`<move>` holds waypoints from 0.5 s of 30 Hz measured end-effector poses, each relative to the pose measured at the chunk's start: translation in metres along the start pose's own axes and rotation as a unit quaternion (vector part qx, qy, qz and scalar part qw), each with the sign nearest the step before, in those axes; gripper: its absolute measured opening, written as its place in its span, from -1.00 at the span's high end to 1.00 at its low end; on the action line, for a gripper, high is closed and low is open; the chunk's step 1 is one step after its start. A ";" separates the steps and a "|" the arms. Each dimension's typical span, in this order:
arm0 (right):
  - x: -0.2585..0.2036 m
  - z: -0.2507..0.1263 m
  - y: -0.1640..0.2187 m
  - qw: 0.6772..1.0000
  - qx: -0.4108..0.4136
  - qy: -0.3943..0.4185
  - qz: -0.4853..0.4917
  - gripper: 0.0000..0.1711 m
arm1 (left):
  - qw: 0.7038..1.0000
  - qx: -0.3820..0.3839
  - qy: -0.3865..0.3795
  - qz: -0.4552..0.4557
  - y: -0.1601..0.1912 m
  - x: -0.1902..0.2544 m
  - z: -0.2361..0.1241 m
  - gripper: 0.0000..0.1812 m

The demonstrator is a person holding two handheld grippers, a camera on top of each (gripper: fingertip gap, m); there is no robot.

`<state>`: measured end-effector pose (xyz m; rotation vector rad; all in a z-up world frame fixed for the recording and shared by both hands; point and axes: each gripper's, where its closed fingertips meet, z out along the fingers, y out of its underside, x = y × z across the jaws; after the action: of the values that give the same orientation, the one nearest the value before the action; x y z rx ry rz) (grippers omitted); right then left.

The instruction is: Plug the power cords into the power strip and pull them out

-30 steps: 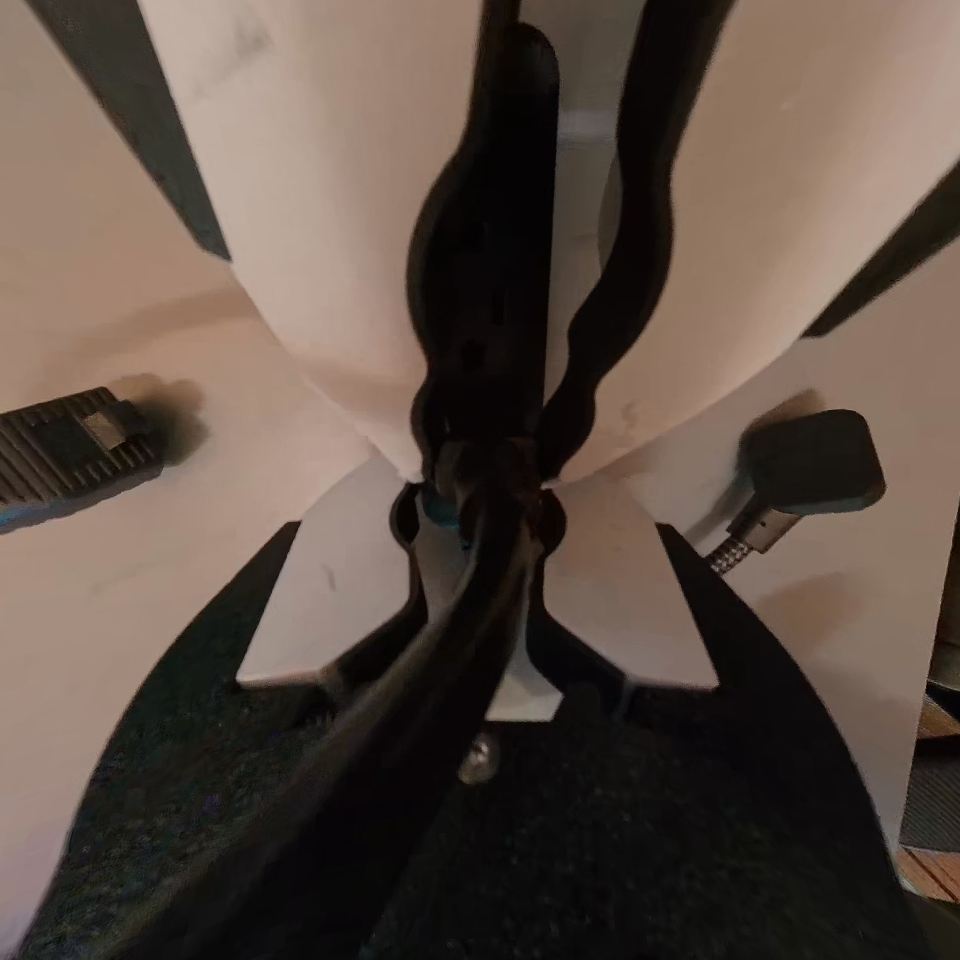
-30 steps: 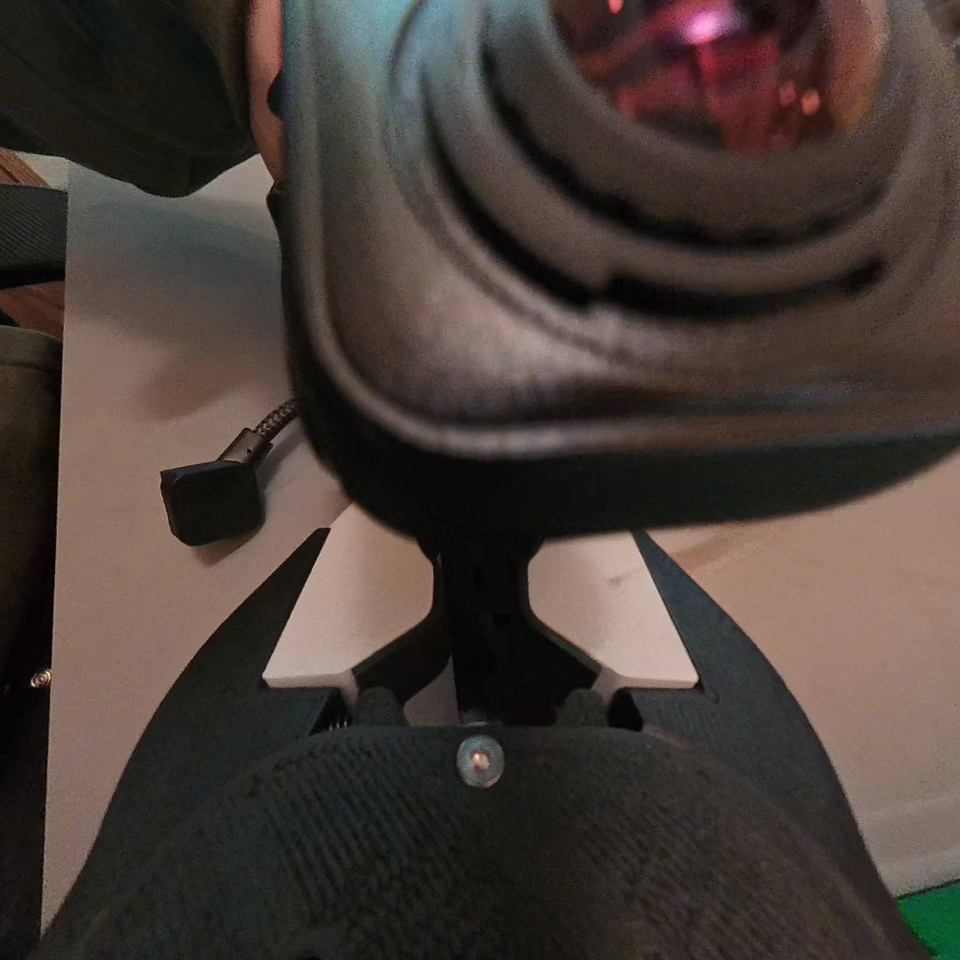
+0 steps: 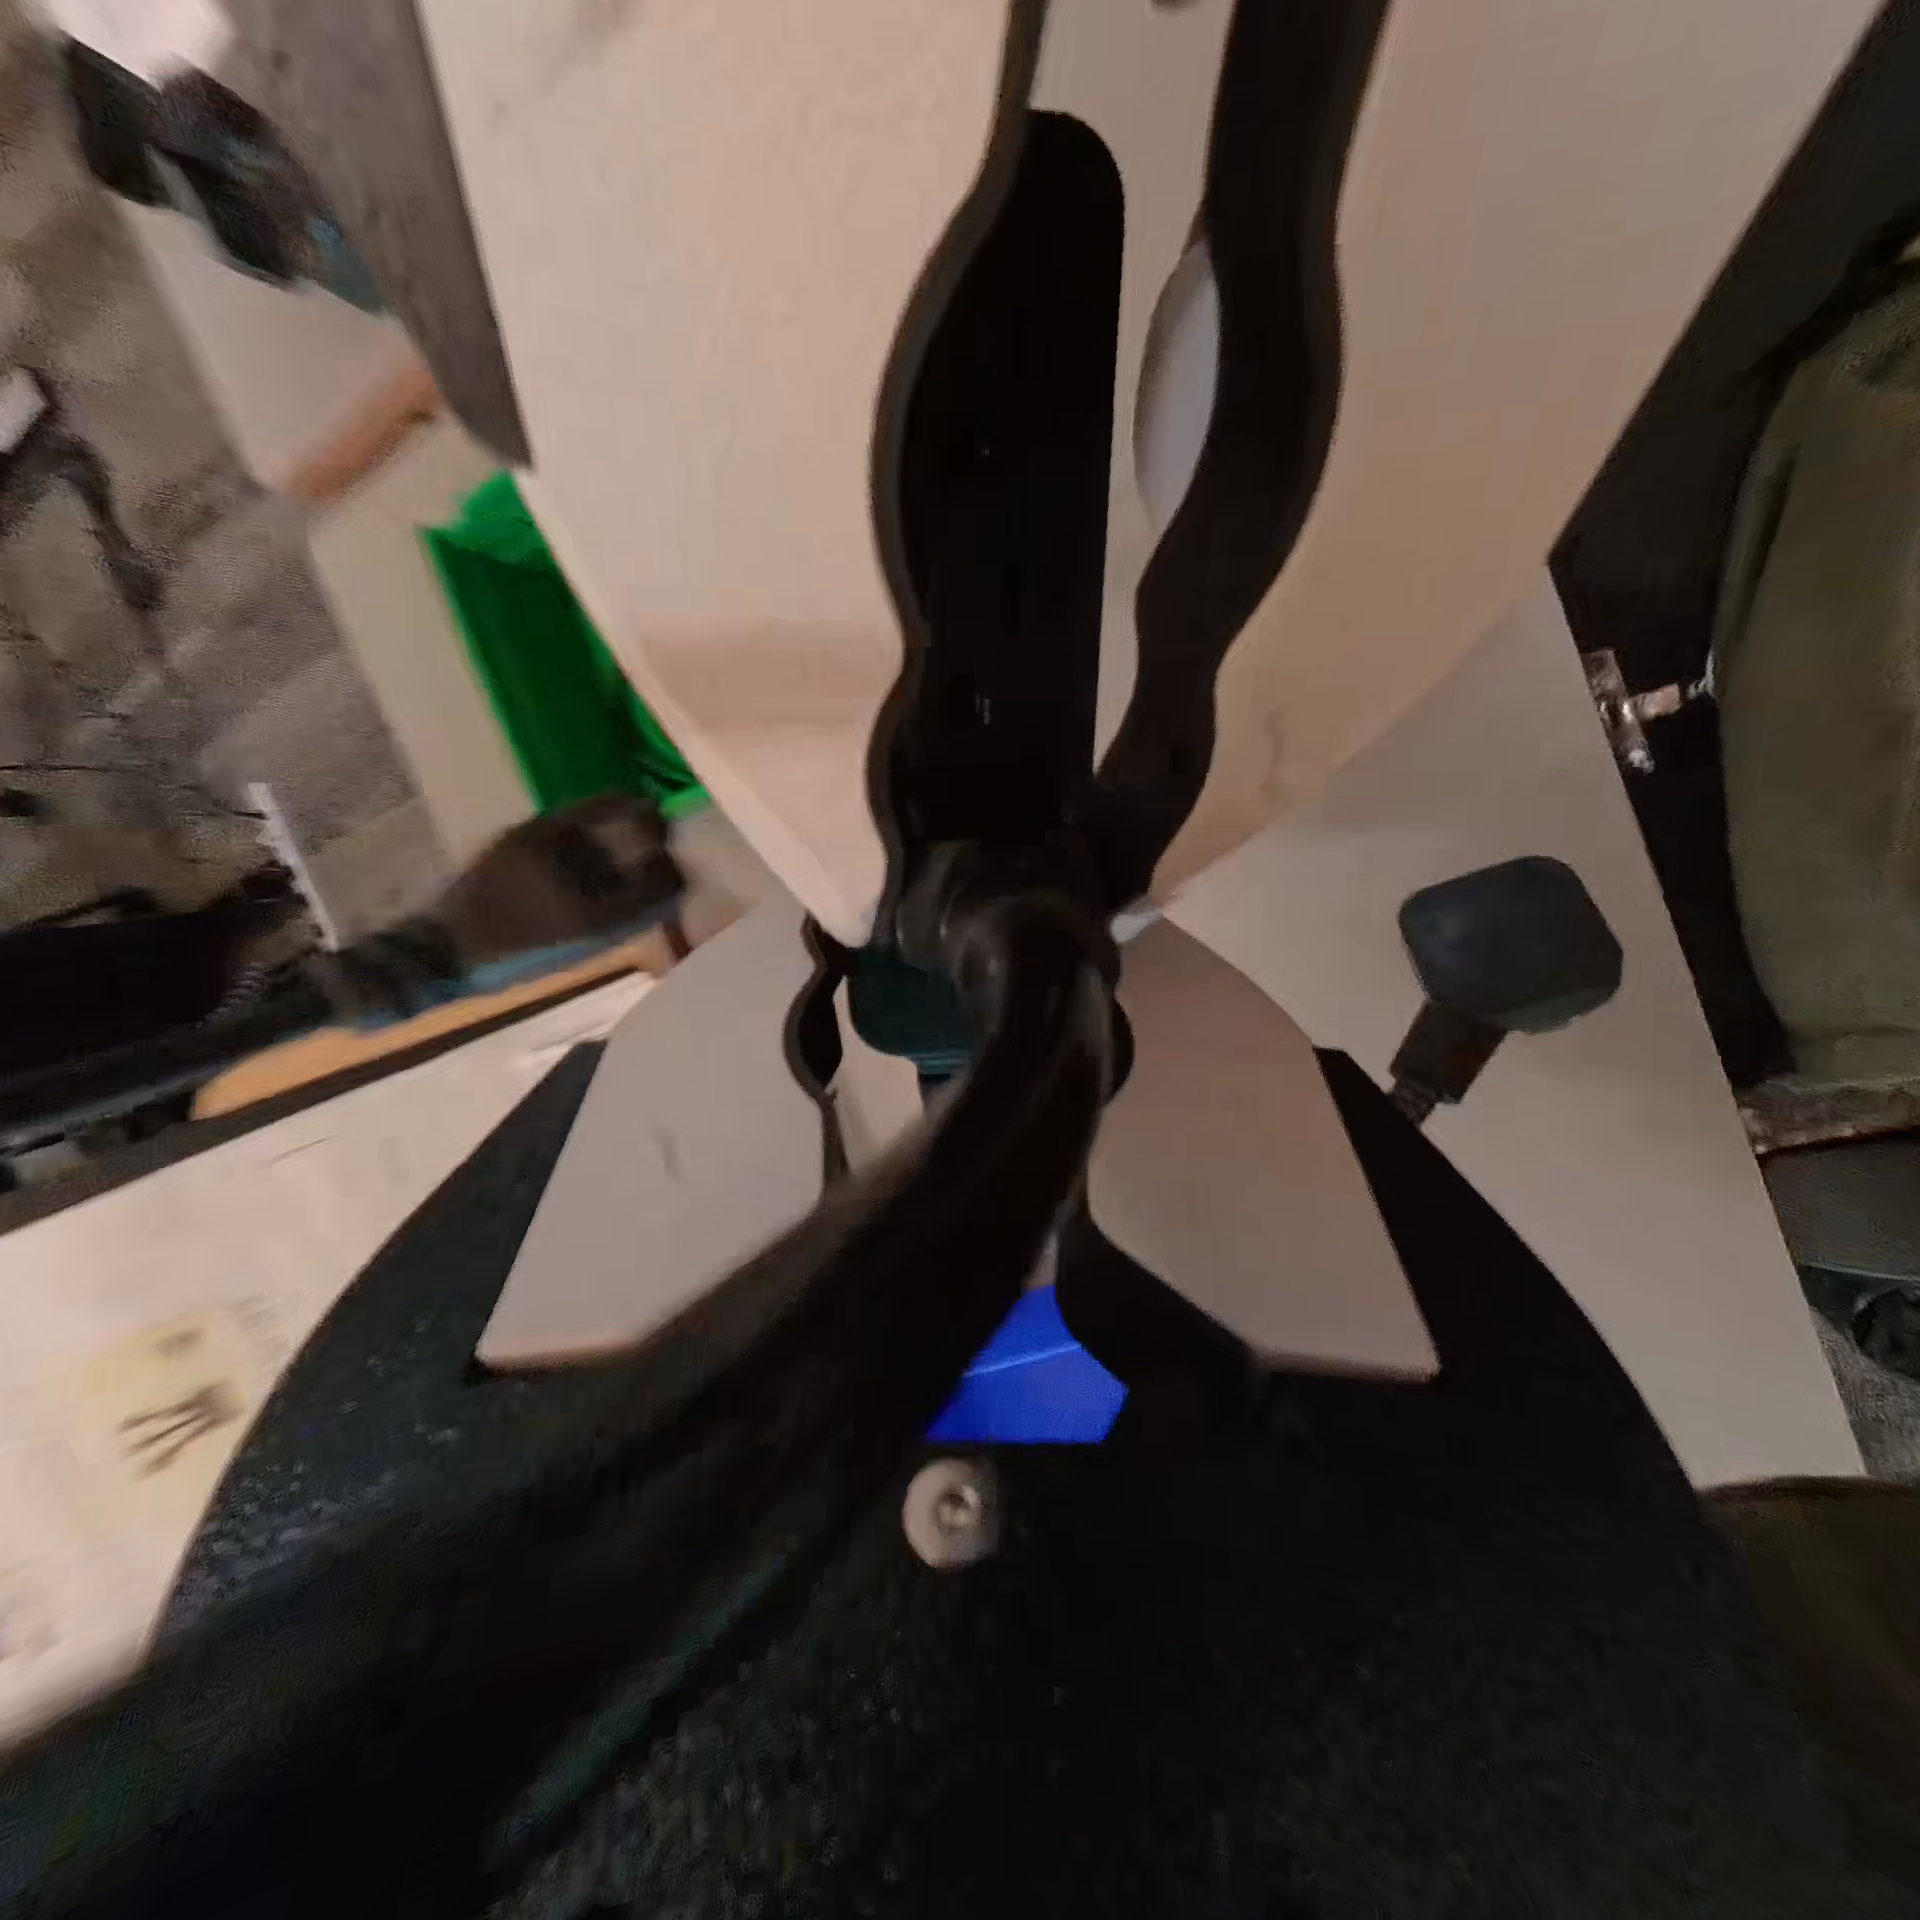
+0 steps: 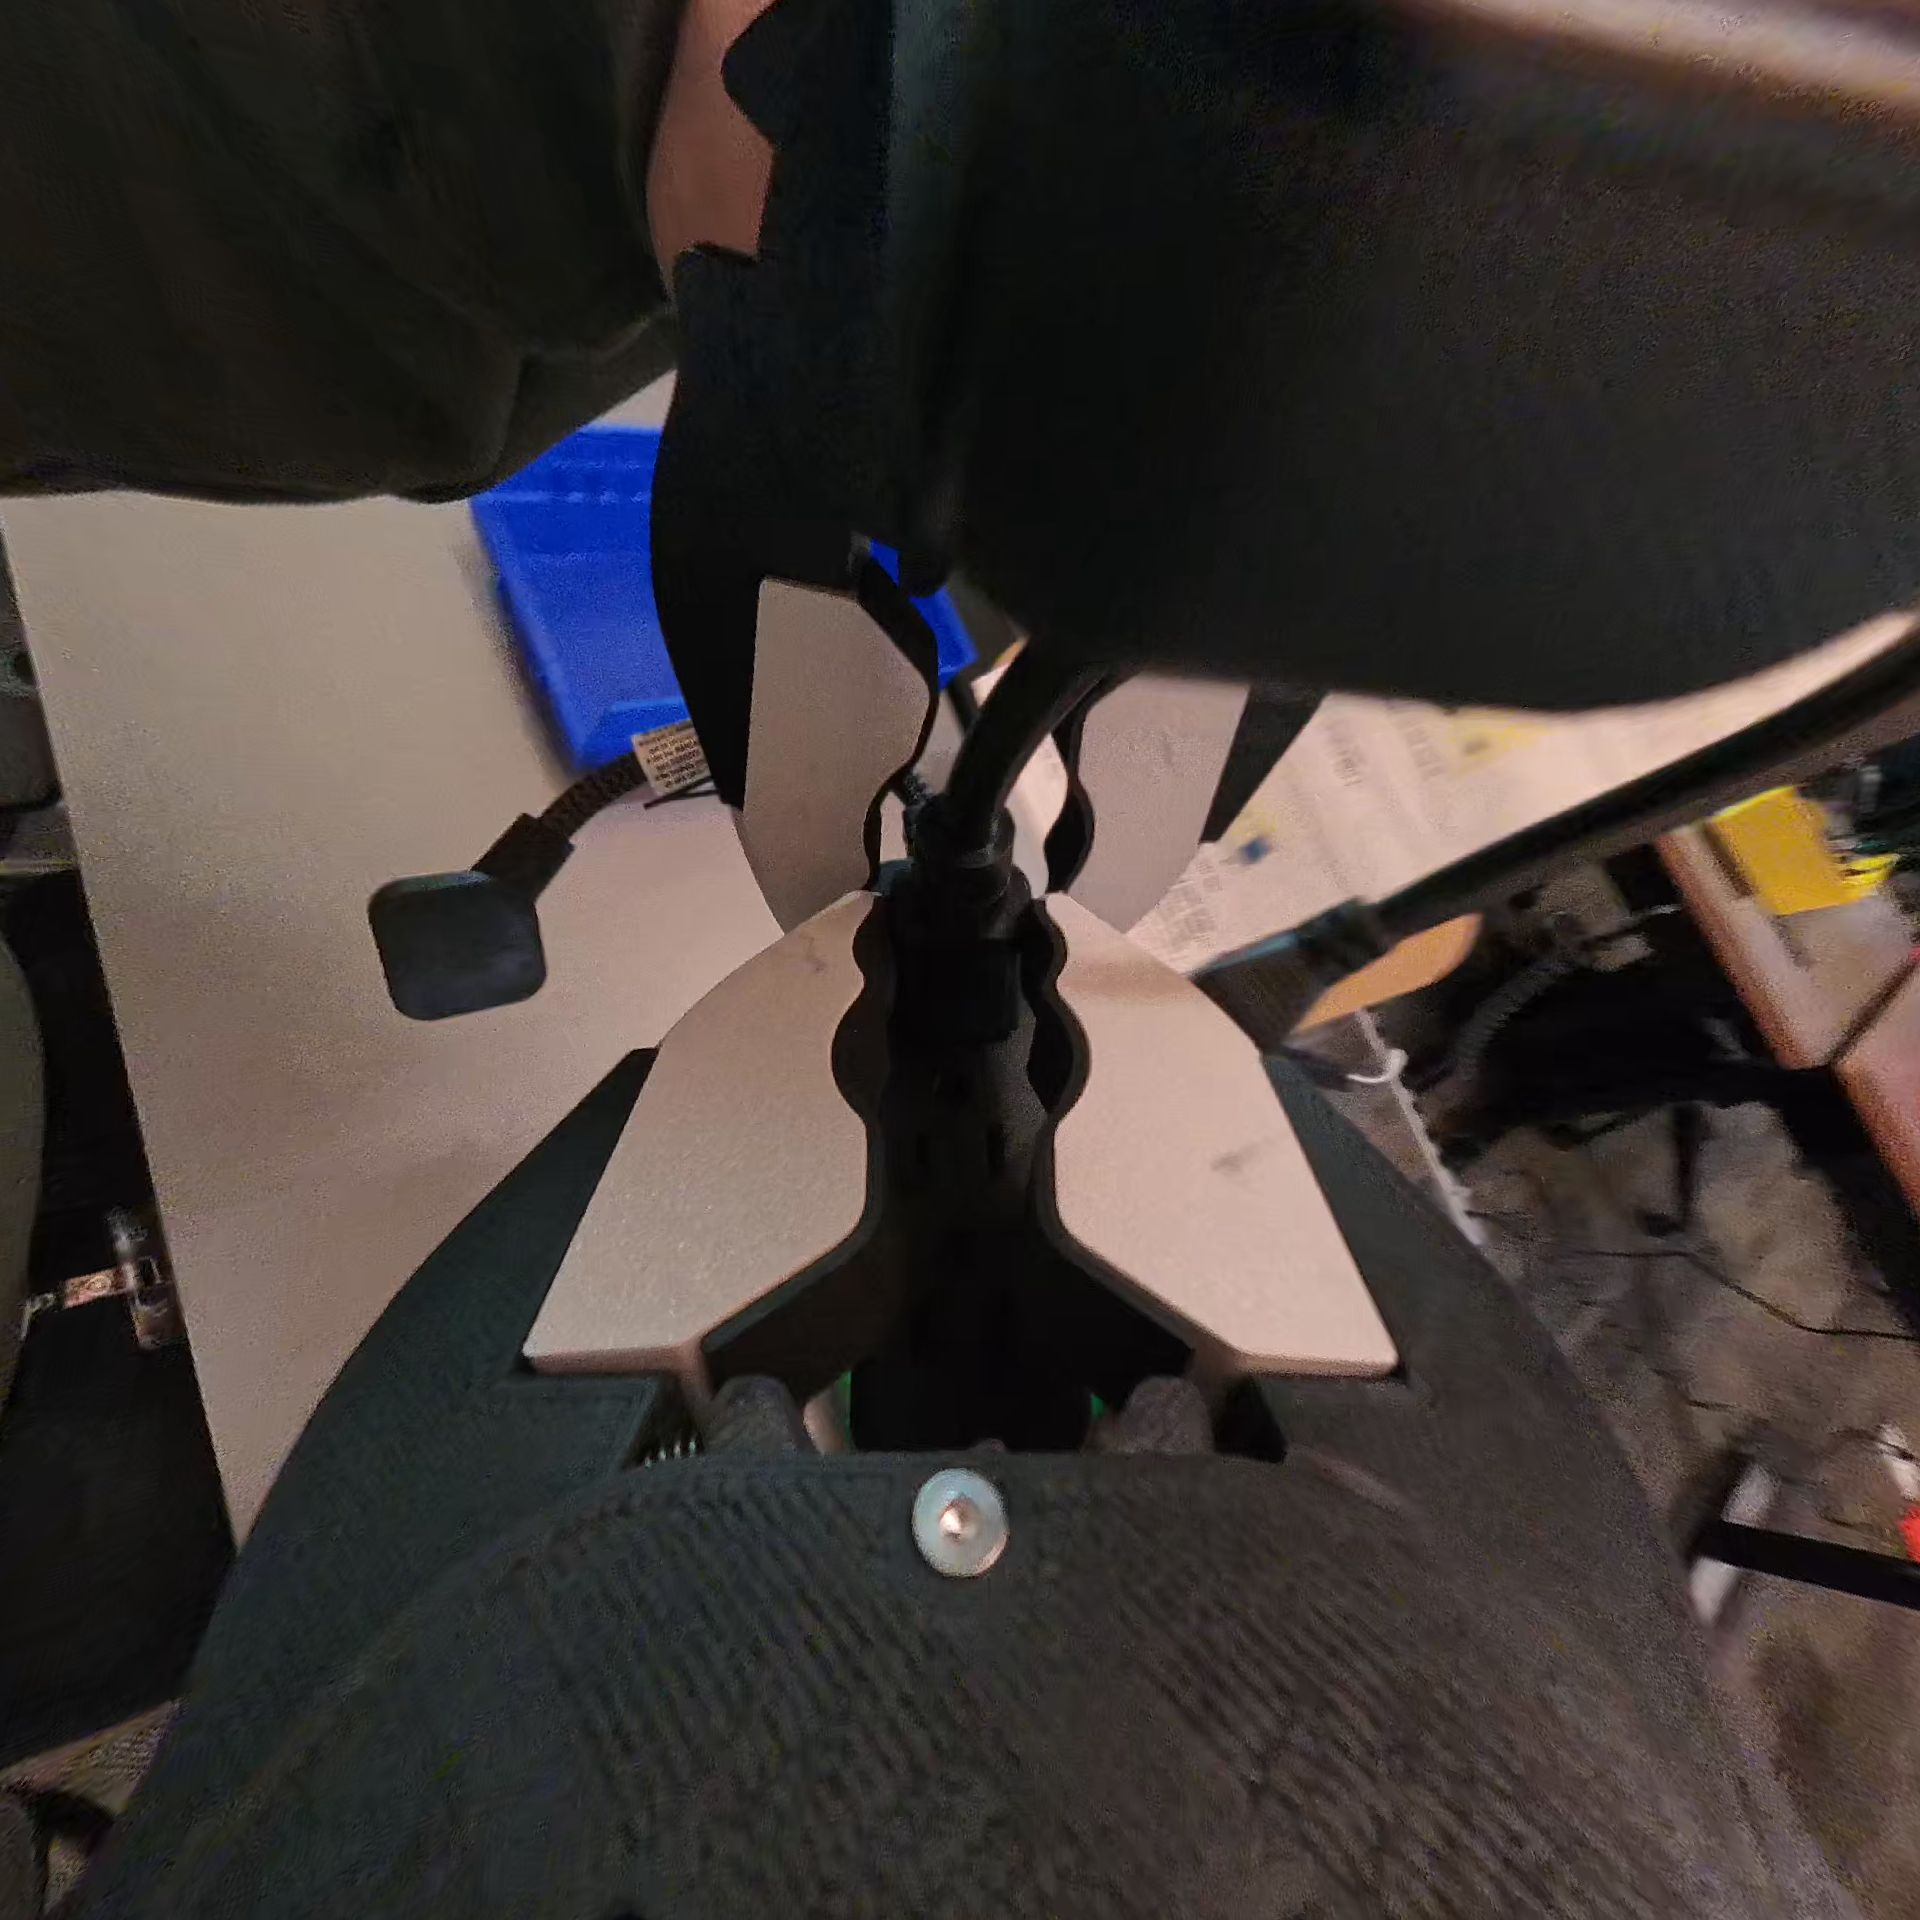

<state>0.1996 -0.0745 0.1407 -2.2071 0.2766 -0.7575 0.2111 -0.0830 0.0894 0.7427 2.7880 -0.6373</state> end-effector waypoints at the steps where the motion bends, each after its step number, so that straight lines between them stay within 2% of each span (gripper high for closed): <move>1: 0.014 -0.019 -0.020 1.000 0.003 0.010 -0.008 0.70 | 1.000 0.008 -0.010 -0.002 -0.015 -0.011 -0.026 0.52; 4: 0.040 -0.056 -0.065 0.998 0.026 0.043 -0.030 0.71 | 0.998 -0.006 -0.060 0.002 -0.042 -0.031 -0.083 0.52; 6: 0.037 -0.064 -0.081 0.996 0.052 0.061 -0.035 0.72 | 0.997 -0.031 -0.066 0.021 -0.045 -0.029 -0.101 0.53; 12: 0.015 -0.045 -0.070 0.997 0.065 0.022 -0.046 0.72 | 0.994 -0.082 -0.068 -0.001 -0.025 -0.009 -0.084 0.52; 15: 0.005 -0.040 -0.069 0.994 0.104 -0.005 -0.027 0.72 | 0.998 -0.039 -0.052 -0.027 -0.019 0.002 -0.082 0.52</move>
<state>0.1769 -0.0537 0.2145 -2.0285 0.1262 -0.7686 0.1945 -0.0600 0.1682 0.6030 2.7290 -0.5549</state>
